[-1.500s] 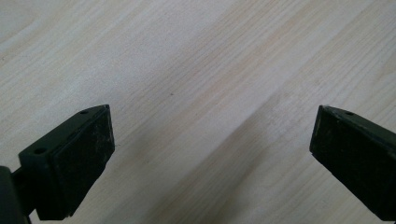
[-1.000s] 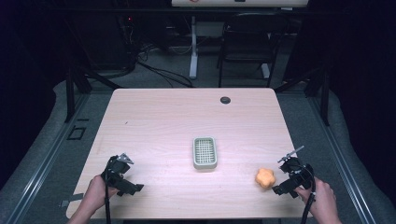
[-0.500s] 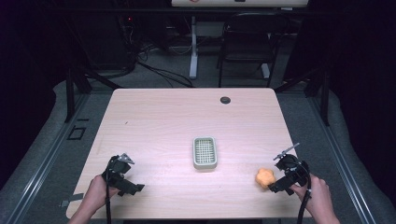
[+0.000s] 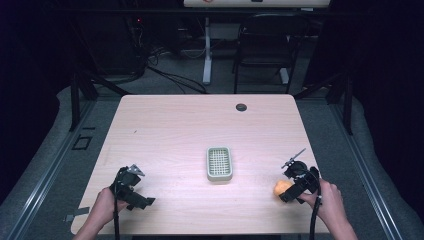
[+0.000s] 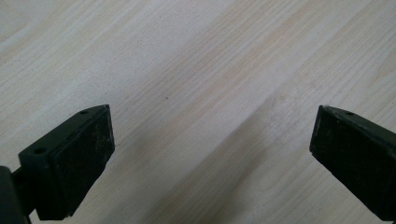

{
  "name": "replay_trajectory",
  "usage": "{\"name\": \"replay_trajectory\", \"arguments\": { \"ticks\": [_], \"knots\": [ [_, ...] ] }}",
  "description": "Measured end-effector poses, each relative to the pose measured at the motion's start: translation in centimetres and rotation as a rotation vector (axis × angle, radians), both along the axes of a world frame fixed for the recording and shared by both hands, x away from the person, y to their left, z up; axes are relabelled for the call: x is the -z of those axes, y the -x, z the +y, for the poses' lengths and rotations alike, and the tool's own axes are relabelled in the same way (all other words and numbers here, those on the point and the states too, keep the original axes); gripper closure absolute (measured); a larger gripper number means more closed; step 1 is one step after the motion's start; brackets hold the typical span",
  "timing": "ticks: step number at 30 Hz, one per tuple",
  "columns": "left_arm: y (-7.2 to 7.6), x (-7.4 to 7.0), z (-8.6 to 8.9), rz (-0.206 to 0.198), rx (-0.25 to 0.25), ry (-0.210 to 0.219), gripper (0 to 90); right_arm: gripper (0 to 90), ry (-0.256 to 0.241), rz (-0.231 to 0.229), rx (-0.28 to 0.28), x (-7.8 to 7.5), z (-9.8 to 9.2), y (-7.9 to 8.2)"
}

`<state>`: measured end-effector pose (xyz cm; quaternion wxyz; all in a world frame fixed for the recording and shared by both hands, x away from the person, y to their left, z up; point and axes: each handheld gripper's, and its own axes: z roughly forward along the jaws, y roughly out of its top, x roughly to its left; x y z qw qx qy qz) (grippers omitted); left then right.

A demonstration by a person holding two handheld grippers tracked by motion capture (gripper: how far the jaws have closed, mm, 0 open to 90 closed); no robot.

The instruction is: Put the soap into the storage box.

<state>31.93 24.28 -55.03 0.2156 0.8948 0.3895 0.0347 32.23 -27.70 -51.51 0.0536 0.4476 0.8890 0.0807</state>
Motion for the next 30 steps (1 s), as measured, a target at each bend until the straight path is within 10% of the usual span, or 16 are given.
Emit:
{"name": "replay_trajectory", "arguments": {
  "ticks": [30],
  "knots": [
    [0.0,0.1,-0.1,0.003,0.0,-0.002,0.0,15.0,0.038,0.058,0.011,1.8,1.5,-1.7]
  ]
}}
